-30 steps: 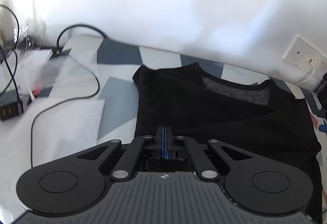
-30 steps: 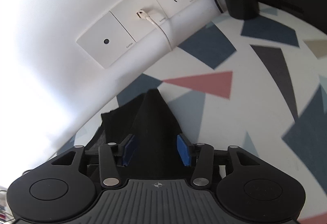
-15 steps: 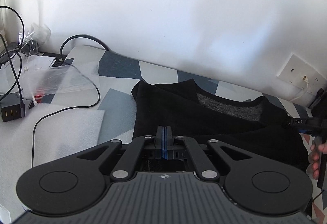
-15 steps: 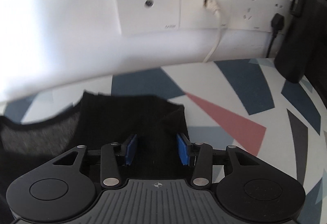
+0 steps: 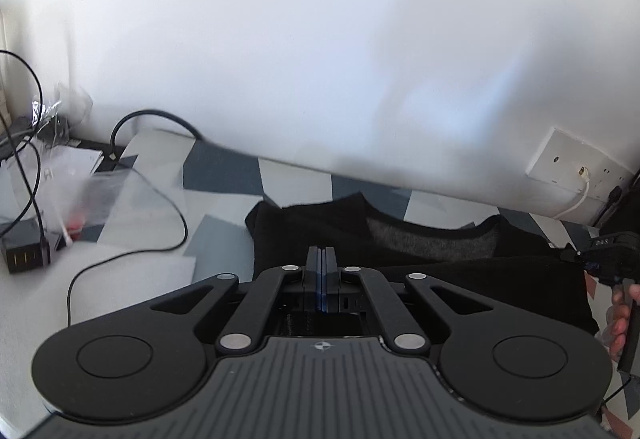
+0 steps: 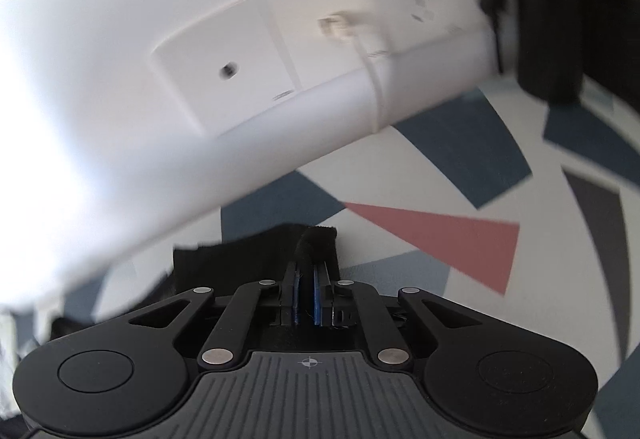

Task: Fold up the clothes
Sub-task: 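Grasp the fleece edge with the left gripper while the right gripper pinches the sleeve, then open both grippers and release the fleece edges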

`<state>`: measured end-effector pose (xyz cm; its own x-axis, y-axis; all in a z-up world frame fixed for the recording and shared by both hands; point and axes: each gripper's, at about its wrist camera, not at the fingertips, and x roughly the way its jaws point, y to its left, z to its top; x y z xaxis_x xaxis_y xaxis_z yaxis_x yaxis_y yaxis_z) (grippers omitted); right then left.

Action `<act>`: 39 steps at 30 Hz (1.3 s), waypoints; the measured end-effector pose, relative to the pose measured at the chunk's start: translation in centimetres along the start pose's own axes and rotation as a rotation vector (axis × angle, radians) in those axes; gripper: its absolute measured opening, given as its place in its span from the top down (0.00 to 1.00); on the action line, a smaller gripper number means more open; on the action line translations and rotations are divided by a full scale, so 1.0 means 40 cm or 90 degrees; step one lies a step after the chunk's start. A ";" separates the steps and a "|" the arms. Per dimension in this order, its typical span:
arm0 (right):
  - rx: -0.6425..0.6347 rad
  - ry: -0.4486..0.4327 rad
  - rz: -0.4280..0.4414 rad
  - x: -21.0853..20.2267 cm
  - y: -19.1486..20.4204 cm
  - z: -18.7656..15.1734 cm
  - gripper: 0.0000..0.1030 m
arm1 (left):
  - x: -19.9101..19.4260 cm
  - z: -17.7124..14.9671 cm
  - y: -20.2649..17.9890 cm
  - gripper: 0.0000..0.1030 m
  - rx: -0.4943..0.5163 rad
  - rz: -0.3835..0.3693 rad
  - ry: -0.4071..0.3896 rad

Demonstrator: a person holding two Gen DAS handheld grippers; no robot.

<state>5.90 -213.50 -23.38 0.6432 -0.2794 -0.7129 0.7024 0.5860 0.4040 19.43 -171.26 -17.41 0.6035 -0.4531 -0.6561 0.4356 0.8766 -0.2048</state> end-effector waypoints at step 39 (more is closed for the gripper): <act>-0.125 -0.030 -0.152 -0.130 -0.043 -0.202 0.44 | 0.071 -0.144 0.000 0.44 0.059 0.124 0.122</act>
<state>-1.11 -206.90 -25.02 0.4832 -0.4587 -0.7457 0.7663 0.6336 0.1068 17.30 -171.63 -23.44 0.5487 -0.2313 -0.8034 0.3882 0.9216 -0.0002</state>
